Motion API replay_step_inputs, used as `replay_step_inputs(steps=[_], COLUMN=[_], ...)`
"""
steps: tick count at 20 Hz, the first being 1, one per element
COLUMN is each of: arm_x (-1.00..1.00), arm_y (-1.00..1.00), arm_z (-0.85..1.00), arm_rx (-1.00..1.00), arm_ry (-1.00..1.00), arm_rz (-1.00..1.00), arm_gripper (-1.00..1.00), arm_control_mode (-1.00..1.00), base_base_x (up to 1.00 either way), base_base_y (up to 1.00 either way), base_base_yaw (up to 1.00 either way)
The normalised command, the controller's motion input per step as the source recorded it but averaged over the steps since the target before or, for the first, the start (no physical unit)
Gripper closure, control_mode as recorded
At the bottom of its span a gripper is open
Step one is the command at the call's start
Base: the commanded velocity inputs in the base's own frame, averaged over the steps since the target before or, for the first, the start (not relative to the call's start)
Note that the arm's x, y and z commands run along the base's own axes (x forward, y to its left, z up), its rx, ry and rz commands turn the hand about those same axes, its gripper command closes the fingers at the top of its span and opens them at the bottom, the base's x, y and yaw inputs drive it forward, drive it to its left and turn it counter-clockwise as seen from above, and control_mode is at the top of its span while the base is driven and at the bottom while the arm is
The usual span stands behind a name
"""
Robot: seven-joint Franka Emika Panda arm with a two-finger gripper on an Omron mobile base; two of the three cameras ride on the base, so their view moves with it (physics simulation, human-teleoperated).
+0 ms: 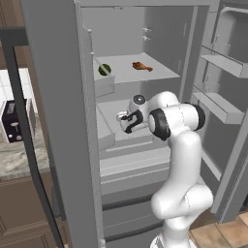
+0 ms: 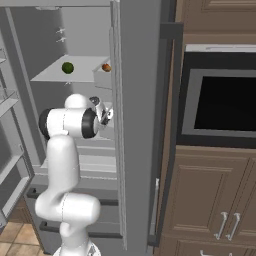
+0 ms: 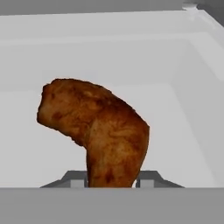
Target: Place one lime and one chicken drumstick in each tupperware on the nearby counter, to pack two identical lunches.
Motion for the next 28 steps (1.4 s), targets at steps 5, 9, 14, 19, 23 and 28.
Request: replay_step_inputs(steps=[5, 9, 14, 19, 23, 28], arm_x=[-1.0, -1.0, -1.0, -1.0, -1.0, -1.0], arm_y=[0.0, 0.0, -0.03, 0.0, 0.0, -0.11], arm_z=[0.03, 0.41, 0.73, 0.39, 0.43, 0.66], arm_rx=[0.01, 0.0, 0.01, 0.0, 0.0, 0.0], arm_ry=[0.19, 0.15, 0.17, 0.05, -0.02, -0.03], arm_rz=[0.0, 0.0, 0.0, 0.0, 0.0, 0.0], arm_gripper=[1.0, 1.0, 1.0, 1.0, 1.0, 1.0], arm_control_mode=[-1.0, -1.0, -1.0, -1.0, -1.0, -1.0], base_base_x=[0.0, 0.0, 0.0, 0.0, 0.0, 0.0], base_base_y=[0.0, 0.0, 0.0, 0.0, 0.0, 0.0], base_base_yaw=[0.0, 0.0, 0.0, 0.0, 0.0, 0.0])
